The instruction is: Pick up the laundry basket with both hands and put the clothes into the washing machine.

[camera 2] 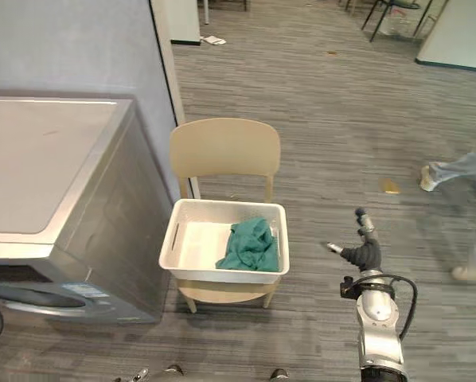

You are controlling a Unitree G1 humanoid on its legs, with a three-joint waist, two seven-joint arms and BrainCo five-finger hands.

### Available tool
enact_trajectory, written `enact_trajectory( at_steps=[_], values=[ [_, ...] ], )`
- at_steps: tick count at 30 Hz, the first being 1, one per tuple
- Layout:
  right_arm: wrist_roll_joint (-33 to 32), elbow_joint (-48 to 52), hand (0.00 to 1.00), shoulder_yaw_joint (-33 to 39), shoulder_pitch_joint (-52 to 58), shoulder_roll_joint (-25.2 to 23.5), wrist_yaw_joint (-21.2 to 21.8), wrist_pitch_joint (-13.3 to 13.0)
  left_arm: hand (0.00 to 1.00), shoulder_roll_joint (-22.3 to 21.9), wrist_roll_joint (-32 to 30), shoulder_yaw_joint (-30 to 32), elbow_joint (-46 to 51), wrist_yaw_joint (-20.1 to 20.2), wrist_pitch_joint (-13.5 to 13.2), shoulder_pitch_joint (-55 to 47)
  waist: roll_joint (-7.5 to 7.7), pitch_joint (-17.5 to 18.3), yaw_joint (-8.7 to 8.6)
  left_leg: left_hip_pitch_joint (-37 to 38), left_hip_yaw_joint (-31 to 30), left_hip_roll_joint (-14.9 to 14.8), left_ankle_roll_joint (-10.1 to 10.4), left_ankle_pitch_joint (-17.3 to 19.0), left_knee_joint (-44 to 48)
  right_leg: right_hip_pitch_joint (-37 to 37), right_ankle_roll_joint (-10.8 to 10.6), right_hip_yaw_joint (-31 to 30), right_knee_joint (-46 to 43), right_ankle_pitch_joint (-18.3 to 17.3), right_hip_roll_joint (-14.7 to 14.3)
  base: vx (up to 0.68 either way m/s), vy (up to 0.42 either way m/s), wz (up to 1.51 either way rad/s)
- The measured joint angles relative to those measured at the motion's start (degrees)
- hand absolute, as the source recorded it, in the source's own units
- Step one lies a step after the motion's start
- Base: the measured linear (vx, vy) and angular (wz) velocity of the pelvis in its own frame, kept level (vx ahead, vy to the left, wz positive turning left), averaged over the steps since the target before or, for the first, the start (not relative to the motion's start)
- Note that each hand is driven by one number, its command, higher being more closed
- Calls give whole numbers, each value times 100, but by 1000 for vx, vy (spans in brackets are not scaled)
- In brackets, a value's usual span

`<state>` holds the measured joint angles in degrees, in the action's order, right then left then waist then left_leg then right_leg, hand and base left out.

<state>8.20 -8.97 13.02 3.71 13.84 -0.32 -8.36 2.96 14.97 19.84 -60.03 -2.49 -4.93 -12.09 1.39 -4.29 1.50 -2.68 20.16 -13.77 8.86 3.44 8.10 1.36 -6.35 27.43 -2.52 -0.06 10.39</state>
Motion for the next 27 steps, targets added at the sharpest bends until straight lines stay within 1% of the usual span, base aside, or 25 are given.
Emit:
enact_trajectory(
  at_steps=[3, 5, 7, 8, 9, 10, 11, 12, 13, 14, 16, 17, 19, 20, 22, 24, 26, 27],
  values=[
    [239, -396, 0, -492, -255, 273, 119, 2, 0, 75, 1, -126, 7, 8, -2, 156, 32, -147, 79, -271, -194, 49, -21, -6, 120, -127, 14, 119, -19, 37, 40, -53, 48, 22],
    [541, -793, 0, -853, -830, 635, 180, 17, 0, 125, 12, -205, 134, 9, -12, 395, 62, -469, 116, -632, -405, 24, -97, -36, 327, -287, 55, 298, -23, 117, -3, -62, 20, 34],
    [714, -1082, 0, -1098, -1389, 869, 176, 19, 0, 167, 20, -233, 201, 8, -52, 536, 90, -704, 158, -913, -541, 0, -136, -62, 459, -415, 105, 406, -30, 179, -27, -107, 16, 26],
    [804, -1390, 0, -1258, -1838, 1058, 168, 21, 0, 185, 85, -260, 213, -4, -59, 675, 121, -875, 266, -1065, -597, -2, -166, -84, 512, -522, 122, 442, -54, 197, -27, -104, 32, 20],
    [816, -1513, 0, -1331, -1994, 1122, 167, 25, 0, 192, 103, -293, 226, -5, -67, 707, 128, -929, 295, -1110, -610, -2, -188, -100, 525, -549, 125, 460, -64, 200, -25, -91, 31, 16],
    [838, -1662, 0, -1417, -2256, 1206, 162, 39, 0, 218, 161, -370, 254, -8, -74, 752, 124, -1031, 366, -1196, -666, 4, -199, -108, 561, -593, 126, 508, -87, 201, -17, -61, 31, 17],
    [889, -1826, 0, -1524, -2567, 1270, 148, 78, 0, 227, 251, -436, 293, -16, -90, 793, 118, -1135, 419, -1319, -740, 5, -211, -116, 612, -682, 127, 541, -150, 201, -7, -56, 32, 17],
    [943, -1931, 0, -1599, -2734, 1287, 138, 96, 0, 233, 304, -449, 317, -22, -99, 800, 133, -1165, 425, -1382, -753, 9, -238, -138, 619, -731, 127, 558, -169, 201, -1, -43, 37, 16],
    [1019, -2112, 0, -1717, -3044, 1340, 116, 109, 0, 233, 378, -456, 340, -29, -120, 858, 125, -1290, 467, -1482, -800, 17, -253, -149, 654, -794, 128, 590, -209, 201, 11, -36, 37, 10],
    [1043, -2258, 0, -1850, -3291, 1430, 54, 128, 0, 225, 473, -471, 378, -31, -130, 913, 124, -1432, 553, -1540, -850, 21, -255, -150, 702, -848, 128, 589, -251, 201, 28, -36, 38, 7],
    [1046, -2443, 0, -1880, -3538, 1440, 35, 161, 0, 222, 583, -471, 397, -41, -180, 954, 125, -1521, 576, -1691, -910, 33, -274, -163, 751, -939, 129, 639, -284, 201, 43, -35, 40, 11],
    [1053, -2651, 0, -2040, -3821, 1502, 6, 228, 0, 231, 710, -471, 430, -68, -206, 1002, 133, -1700, 582, -1776, -932, 26, -276, -162, 849, -980, 130, 675, -355, 200, 61, -42, 49, 15],
    [1050, -2877, 0, -2184, -4111, 1618, -5, 241, 0, 234, 808, -471, 474, -106, -233, 1089, 129, -1891, 618, -1897, -1009, 16, -282, -158, 956, -1051, 134, 698, -443, 198, 72, -55, 40, 8],
    [1043, -2981, 0, -2253, -4231, 1656, -16, 251, 0, 235, 834, -472, 501, -130, -245, 1108, 128, -1907, 633, -1994, -1053, 3, -286, -156, 1009, -1126, 134, 700, -473, 198, 70, -59, 27, 1],
    [1039, -3411, 0, -2319, -4667, 1764, -72, 279, 0, 285, 1046, -568, 546, -144, -295, 1255, 113, -2033, 724, -2272, -1145, -23, -299, -165, 1108, -1388, 204, 721, -643, 154, 79, -69, 22, 2],
    [1038, -3666, 0, -2433, -4908, 1811, -73, 328, 0, 333, 1162, -640, 546, -149, -303, 1334, 96, -2061, 732, -2445, -1232, -34, -317, -177, 1165, -1510, 233, 783, -732, 134, 79, -60, 14, 10],
    [1035, -3970, 0, -2531, -5224, 1825, -89, 360, 0, 352, 1316, -684, 550, -153, -324, 1413, 74, -2165, 744, -2590, -1281, -49, -323, -181, 1259, -1627, 280, 814, -874, 96, 103, -76, 27, 6],
    [1035, -4138, 0, -2576, -5359, 1847, -101, 374, 0, 351, 1383, -703, 552, -154, -327, 1471, 69, -2171, 777, -2709, -1308, -48, -346, -197, 1295, -1773, 319, 818, -999, 59, 143, -82, 27, 2]
  ],
)
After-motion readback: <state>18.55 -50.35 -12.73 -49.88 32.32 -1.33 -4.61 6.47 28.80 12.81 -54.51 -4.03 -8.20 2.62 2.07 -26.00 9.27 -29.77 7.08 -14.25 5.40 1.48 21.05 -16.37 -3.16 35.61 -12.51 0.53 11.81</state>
